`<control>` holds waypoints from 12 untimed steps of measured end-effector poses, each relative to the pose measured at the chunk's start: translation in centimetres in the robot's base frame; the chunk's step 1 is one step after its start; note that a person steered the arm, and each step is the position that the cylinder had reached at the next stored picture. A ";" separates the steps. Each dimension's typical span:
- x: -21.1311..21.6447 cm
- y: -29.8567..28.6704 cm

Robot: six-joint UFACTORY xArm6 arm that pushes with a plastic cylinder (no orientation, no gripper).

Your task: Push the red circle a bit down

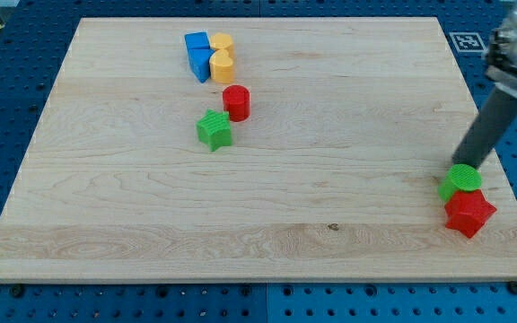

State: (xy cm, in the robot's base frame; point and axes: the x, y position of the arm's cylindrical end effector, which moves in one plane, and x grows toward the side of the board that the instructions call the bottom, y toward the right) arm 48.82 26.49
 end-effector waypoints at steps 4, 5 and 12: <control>9.8 4.6; 8.2 6.0; -13.1 -25.3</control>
State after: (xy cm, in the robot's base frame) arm 35.73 1.24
